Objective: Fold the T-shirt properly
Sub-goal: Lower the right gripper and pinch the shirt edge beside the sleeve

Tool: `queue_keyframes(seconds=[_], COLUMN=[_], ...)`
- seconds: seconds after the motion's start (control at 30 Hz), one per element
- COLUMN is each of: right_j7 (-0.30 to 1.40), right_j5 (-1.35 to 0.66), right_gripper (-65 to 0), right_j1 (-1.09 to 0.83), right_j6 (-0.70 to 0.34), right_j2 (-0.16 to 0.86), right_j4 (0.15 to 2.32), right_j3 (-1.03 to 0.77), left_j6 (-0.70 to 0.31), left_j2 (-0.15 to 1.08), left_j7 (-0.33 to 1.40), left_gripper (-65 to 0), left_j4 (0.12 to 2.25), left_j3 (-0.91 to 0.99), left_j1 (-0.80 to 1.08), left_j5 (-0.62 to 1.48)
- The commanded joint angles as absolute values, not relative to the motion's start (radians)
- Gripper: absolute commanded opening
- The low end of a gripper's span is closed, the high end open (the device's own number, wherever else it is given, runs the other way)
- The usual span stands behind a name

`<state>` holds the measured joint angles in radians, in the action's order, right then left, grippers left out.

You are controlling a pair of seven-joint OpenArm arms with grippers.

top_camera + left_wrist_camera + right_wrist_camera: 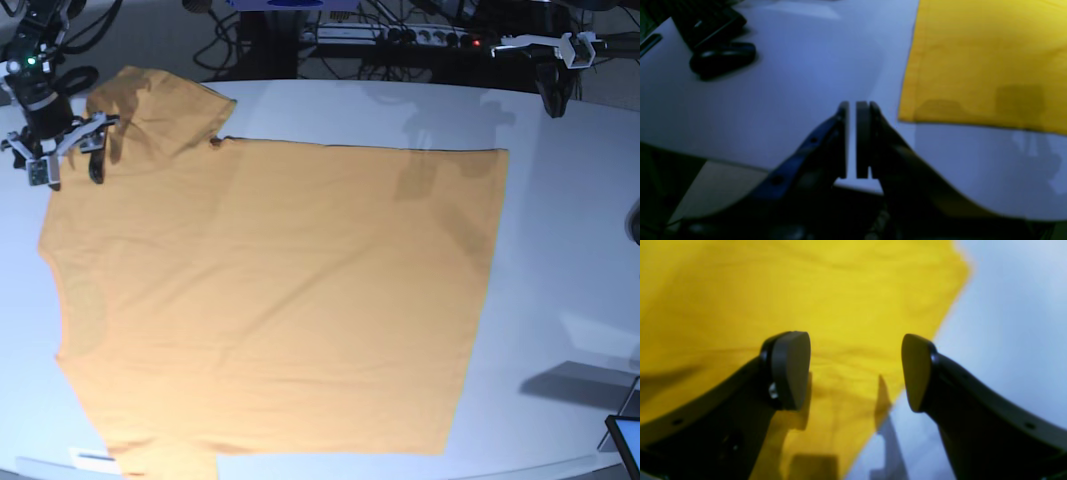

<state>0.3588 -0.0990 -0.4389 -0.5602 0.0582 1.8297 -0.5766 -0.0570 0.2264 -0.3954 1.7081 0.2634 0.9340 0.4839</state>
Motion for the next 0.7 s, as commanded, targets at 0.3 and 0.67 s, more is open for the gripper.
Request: queue_keyframes(seconds=[0.3, 0.67], right_j7=[0.490, 0.521], right_j5=[-0.236, -0.269], right_gripper=[-23.1, -22.9], right_j1=[-0.438, -0.397], right_j6=[-0.644, -0.644], right_j2=[0.013, 0.015], right_j4=[1.847, 1.828], right_j3=[-0.631, -0.638], left_j6=[-0.053, -0.053], left_j2=[0.234, 0.237], left_j7=[-0.429, -0.427], left_gripper=[-61.0, -61.0], left_j4=[1.678, 1.678], left_j3=[0.272, 0.272], left_j1=[0.920, 0.906], left_j5=[0.489, 0.489])
